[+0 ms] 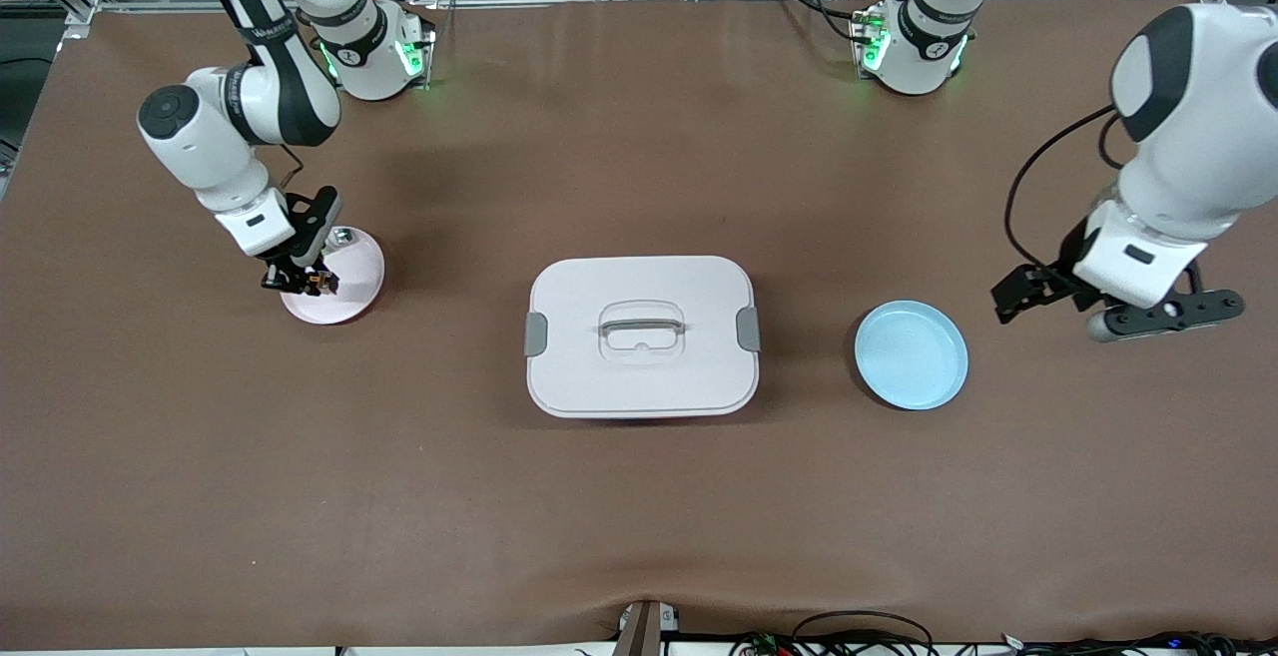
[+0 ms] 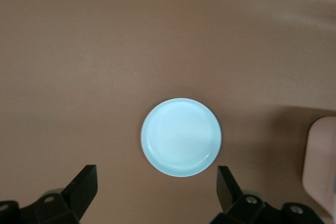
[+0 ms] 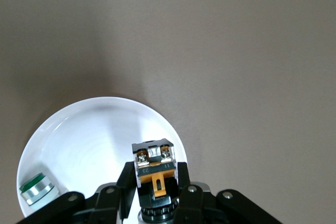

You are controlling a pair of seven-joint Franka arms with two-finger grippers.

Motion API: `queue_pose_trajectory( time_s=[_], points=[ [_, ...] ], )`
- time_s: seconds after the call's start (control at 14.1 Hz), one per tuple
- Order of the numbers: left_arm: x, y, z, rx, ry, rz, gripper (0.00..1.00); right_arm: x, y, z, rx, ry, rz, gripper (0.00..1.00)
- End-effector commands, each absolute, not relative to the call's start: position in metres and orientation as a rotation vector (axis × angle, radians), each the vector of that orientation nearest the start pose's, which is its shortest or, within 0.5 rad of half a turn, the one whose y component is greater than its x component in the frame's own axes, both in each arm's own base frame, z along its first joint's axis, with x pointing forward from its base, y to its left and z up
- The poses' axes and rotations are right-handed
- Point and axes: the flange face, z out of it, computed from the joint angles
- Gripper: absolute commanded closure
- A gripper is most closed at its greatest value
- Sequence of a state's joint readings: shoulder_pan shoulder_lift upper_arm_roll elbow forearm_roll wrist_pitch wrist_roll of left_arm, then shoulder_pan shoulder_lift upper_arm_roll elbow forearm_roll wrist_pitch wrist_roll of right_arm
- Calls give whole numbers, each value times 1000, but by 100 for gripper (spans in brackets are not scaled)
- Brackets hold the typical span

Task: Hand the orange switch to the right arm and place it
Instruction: 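Lower the switch onto the pink plate with the right gripper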

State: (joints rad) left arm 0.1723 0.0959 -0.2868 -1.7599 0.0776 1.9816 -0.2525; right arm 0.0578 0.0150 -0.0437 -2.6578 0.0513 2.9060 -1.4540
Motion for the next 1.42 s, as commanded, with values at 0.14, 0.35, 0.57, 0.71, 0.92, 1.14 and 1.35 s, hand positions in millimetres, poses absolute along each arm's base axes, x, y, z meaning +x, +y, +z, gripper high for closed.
queue_pose_trajectory(
  time_s=[0.14,0.35,0.57,0.71,0.92,1.14,1.35],
  points=[
    [585,-27,552,-3076,-88,-245,0,419,-9,228,-2495,-2171,-343,100],
    [583,-13,560,-3071,-94,-247,0,411,-10,214,-2503,-2170,-346,100],
    [586,-11,566,-3081,-96,-268,0,407,-11,202,-2496,-2158,-310,100],
    [590,-10,572,-3082,-97,-290,0,404,-11,193,-2488,-2151,-282,100],
    [593,-12,577,-3082,-89,-302,0,402,-11,186,-2479,-2147,-260,100],
    [591,-7,580,-3075,-108,-306,0,403,-11,187,-2480,-2148,-264,100],
    [575,-14,591,-3080,-87,-245,0,409,-12,191,-2496,-2138,-281,0]
  ],
)
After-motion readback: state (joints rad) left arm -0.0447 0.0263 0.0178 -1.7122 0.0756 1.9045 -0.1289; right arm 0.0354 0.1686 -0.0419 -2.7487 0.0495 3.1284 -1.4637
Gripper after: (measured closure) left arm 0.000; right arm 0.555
